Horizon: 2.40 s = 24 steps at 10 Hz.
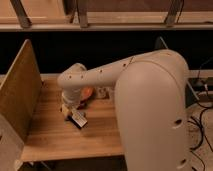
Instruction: Place the eraser on the white sponge
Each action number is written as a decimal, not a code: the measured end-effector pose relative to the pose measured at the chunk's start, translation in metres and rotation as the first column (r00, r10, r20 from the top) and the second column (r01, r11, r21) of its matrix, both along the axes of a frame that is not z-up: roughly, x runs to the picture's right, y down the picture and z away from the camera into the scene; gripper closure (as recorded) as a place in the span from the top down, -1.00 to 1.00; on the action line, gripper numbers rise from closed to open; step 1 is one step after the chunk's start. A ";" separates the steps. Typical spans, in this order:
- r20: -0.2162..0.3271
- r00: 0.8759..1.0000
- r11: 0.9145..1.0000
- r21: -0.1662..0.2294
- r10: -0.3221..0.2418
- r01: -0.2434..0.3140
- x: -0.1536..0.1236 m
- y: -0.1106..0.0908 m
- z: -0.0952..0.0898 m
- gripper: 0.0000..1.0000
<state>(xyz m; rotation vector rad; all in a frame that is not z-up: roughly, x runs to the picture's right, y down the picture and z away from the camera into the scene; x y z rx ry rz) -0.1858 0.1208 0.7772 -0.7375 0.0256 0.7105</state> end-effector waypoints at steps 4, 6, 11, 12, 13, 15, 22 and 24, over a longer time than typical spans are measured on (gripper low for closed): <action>0.000 0.999 0.999 -0.029 -0.041 0.041 -0.012 0.011 0.027 -1.00; 0.008 0.998 0.998 -0.032 -0.056 0.056 -0.025 0.008 0.041 -1.00; -0.053 0.991 0.992 0.024 -0.123 0.124 -0.025 -0.006 0.081 -1.00; -0.074 0.989 0.991 0.035 -0.128 0.131 -0.022 -0.010 0.089 -1.00; -0.080 0.989 0.991 0.034 -0.128 0.131 -0.021 -0.011 0.092 -1.00; -0.073 0.990 0.992 0.029 -0.117 0.119 -0.025 -0.010 0.092 -1.00; -0.072 0.990 0.992 0.028 -0.119 0.121 -0.024 -0.010 0.093 0.30; -0.072 0.990 0.992 0.028 -0.119 0.121 -0.024 -0.009 0.093 0.58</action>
